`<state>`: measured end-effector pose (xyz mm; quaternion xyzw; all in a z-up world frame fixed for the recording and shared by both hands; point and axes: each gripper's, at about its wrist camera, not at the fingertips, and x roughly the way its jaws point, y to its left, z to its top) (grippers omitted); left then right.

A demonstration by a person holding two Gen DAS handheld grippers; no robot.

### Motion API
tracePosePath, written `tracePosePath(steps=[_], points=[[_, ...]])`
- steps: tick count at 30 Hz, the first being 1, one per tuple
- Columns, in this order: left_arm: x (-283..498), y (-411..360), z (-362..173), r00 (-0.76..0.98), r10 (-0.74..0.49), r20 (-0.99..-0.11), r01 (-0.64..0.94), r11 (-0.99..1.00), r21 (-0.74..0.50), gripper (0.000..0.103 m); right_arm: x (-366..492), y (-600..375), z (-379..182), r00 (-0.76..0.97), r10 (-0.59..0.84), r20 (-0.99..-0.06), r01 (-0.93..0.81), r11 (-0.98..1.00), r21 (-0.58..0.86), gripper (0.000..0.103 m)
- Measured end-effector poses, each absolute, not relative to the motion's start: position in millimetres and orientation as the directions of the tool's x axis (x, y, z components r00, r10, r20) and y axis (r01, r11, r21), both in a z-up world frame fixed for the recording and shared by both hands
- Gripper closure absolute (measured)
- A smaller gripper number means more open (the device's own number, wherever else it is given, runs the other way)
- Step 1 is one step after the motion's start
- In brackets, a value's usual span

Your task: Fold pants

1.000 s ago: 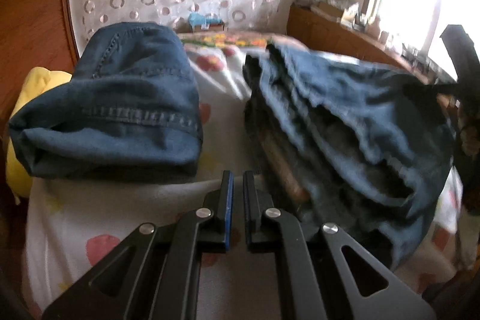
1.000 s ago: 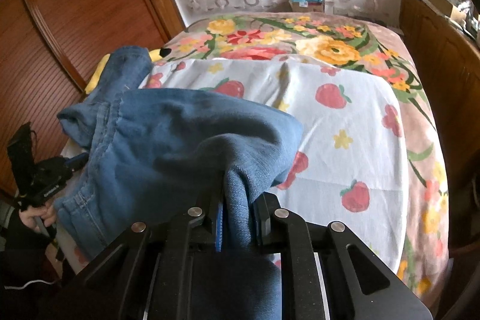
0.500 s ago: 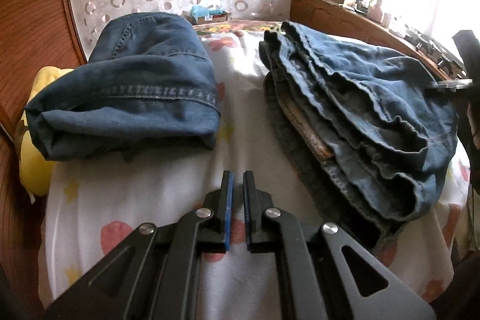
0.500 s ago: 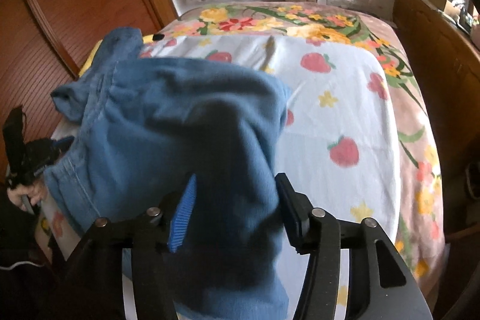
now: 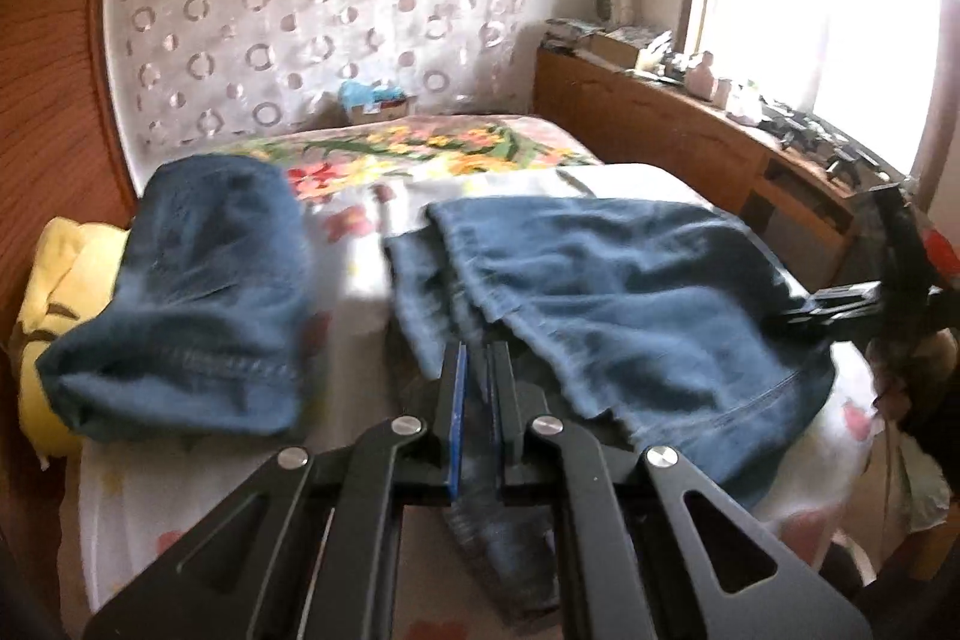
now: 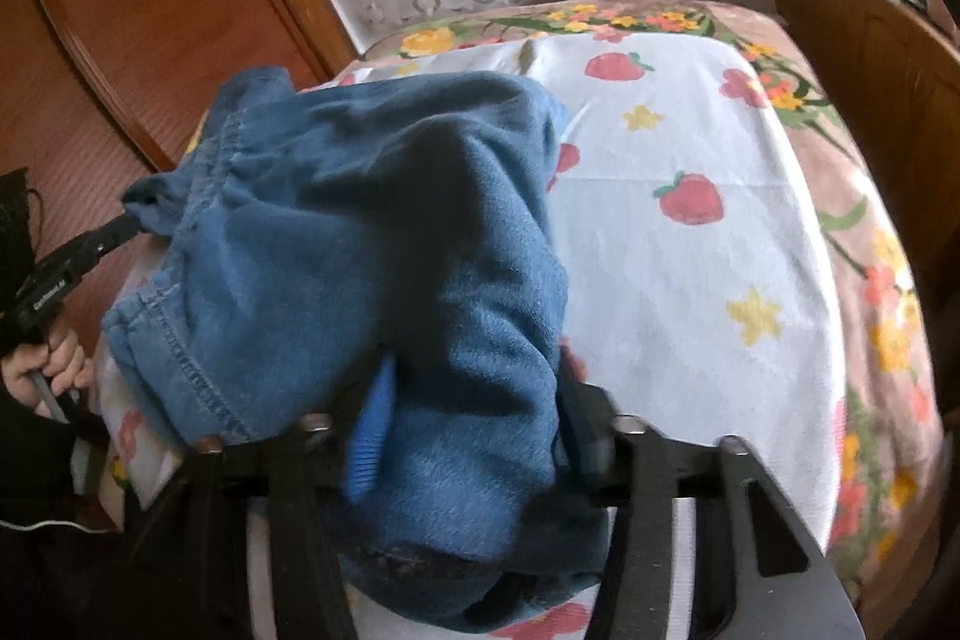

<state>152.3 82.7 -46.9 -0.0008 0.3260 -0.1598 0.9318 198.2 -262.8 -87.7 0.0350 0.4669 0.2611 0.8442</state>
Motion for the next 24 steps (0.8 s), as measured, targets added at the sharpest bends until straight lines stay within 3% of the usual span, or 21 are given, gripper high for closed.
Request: tracePosePath(steps=[1, 4, 9, 15, 24], points=[[153.9, 78.2, -44.0, 0.735, -0.307, -0.605, 0.306, 0.946, -0.108, 0.098, 196.9, -263.0, -88.4, 0.424, 0.481, -0.768, -0.411, 0.857, 0.310, 0.085], [155.6, 58.1, -37.7, 0.723, -0.345, -0.598, 0.350, 0.930, -0.113, 0.098, 191.8, -263.3, -83.3, 0.427, 0.510, -0.747, -0.419, 0.843, 0.336, 0.092], [157.6, 28.8, -46.0, 0.666, -0.404, -0.627, 0.418, 0.898, -0.135, 0.098, 181.5, -264.9, -53.4, 0.479, 0.542, -0.690, -0.430, 0.831, 0.354, 0.094], [155.3, 26.5, -79.7, 0.605, -0.355, -0.713, 0.401, 0.909, -0.113, 0.098, 172.6, -251.0, -28.9, 0.504, 0.536, -0.677, -0.453, 0.831, 0.321, 0.095], [145.9, 45.5, -92.1, 0.608, -0.374, -0.701, 0.388, 0.910, -0.148, 0.094, 171.3, -222.8, 6.0, 0.522, 0.558, -0.645, -0.515, 0.809, 0.284, 0.095]])
